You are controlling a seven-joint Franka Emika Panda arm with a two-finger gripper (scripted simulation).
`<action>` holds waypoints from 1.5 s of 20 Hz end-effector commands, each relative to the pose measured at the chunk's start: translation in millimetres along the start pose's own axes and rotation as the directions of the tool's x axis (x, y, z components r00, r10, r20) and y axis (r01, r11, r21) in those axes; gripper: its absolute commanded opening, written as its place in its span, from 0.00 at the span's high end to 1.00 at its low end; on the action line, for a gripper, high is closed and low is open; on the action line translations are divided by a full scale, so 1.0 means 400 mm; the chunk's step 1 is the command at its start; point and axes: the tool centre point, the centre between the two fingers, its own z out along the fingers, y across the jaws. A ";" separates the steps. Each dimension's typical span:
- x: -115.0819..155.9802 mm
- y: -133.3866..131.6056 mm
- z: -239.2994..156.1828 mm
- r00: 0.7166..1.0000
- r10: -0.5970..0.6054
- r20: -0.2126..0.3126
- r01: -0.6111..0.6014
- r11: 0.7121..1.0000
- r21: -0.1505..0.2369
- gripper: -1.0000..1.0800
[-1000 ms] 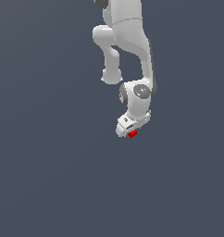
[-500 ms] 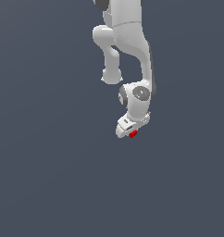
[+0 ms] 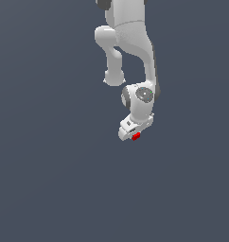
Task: Stack the red cube on top of the green cube.
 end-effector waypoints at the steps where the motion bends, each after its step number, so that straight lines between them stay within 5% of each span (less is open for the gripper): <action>1: 0.001 0.000 -0.015 1.000 0.000 -0.001 0.000 1.000 -0.001 1.00; 17: -0.001 -0.001 -0.230 1.000 -0.001 -0.001 0.001 1.000 -0.001 1.00; 30: -0.001 0.001 -0.241 1.000 0.000 -0.001 0.000 1.000 0.000 1.00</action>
